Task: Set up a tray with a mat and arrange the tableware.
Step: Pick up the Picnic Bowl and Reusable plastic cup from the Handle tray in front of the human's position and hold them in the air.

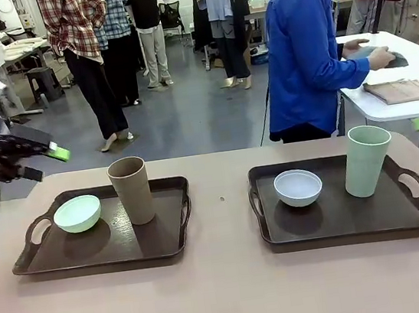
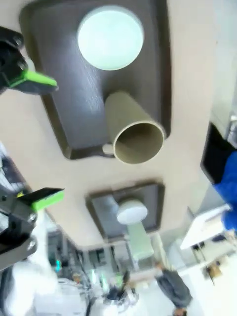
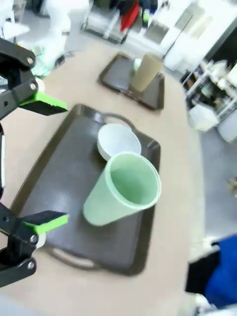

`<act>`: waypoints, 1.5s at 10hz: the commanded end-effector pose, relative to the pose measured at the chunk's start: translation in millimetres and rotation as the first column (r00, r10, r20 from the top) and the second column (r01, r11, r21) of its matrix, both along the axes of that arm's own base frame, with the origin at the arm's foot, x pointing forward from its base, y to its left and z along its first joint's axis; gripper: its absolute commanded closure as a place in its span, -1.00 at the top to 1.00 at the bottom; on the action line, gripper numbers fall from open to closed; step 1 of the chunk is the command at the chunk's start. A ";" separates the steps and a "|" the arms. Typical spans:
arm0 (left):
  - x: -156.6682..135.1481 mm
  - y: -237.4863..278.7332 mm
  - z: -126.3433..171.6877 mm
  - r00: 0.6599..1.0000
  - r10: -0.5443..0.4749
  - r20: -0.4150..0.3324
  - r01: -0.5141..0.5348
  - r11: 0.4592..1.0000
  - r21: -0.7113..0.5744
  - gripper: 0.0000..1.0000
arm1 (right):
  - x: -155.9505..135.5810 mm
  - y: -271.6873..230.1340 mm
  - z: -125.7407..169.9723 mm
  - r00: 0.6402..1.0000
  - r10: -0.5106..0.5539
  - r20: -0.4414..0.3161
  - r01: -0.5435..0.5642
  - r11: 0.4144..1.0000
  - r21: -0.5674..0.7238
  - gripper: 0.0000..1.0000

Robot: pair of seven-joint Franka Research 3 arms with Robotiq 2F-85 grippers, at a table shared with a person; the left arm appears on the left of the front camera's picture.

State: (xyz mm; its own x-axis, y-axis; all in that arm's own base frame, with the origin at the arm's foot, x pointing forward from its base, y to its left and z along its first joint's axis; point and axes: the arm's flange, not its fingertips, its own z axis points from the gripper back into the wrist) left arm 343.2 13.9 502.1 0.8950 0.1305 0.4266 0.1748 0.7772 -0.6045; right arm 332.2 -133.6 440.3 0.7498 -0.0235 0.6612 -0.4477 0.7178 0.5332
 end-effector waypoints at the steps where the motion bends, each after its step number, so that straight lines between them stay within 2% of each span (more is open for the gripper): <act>1: -23.8 54.1 -49.7 0.995 0.010 -0.095 -0.030 0.977 -0.211 1.00 | -123.2 -36.3 -121.2 0.994 0.105 -0.034 -0.097 0.977 0.192 1.00; 3: -17.3 71.7 -75.9 0.981 0.014 -0.193 -0.066 0.962 -0.264 1.00 | -126.9 -62.8 -147.6 0.963 0.195 -0.186 -0.152 0.964 0.219 1.00; 4: -15.4 76.0 -91.3 0.970 -0.023 -0.242 -0.039 0.968 -0.246 1.00 | -128.5 -71.6 -154.1 0.950 0.204 -0.238 -0.147 0.960 0.238 1.00; 6: -13.8 81.4 -116.8 0.953 -0.054 -0.298 -0.035 0.957 -0.287 1.00 | -128.5 -78.2 -154.3 0.948 0.193 -0.255 -0.122 0.955 0.270 1.00; 8: -19.5 81.0 -122.8 0.961 -0.034 -0.274 -0.072 0.927 -0.367 1.00 | -120.0 -70.6 -143.3 0.942 0.197 -0.271 -0.124 0.957 0.263 1.00; 9: -22.2 69.6 -121.0 0.964 -0.034 -0.262 -0.065 0.930 -0.363 1.00 | -115.4 -66.2 -131.3 0.942 0.196 -0.271 -0.128 0.960 0.247 1.00; 12: -34.9 36.4 -113.9 0.978 -0.045 -0.202 -0.033 0.930 -0.365 1.00 | -118.4 -57.9 -78.5 0.968 0.185 -0.168 -0.146 0.964 0.220 1.00; 15: -36.4 14.0 -113.7 0.972 -0.035 -0.231 -0.039 0.951 -0.308 1.00 | -127.6 -61.0 -42.9 0.981 0.160 -0.108 -0.134 0.967 0.216 1.00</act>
State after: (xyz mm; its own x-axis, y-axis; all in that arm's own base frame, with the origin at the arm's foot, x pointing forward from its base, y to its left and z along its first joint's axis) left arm 351.2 52.0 406.3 0.9708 0.1972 0.1366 0.0108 0.5329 -0.8461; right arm 210.4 -207.0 388.7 0.8321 0.0018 0.5546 -0.4740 0.5216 0.7094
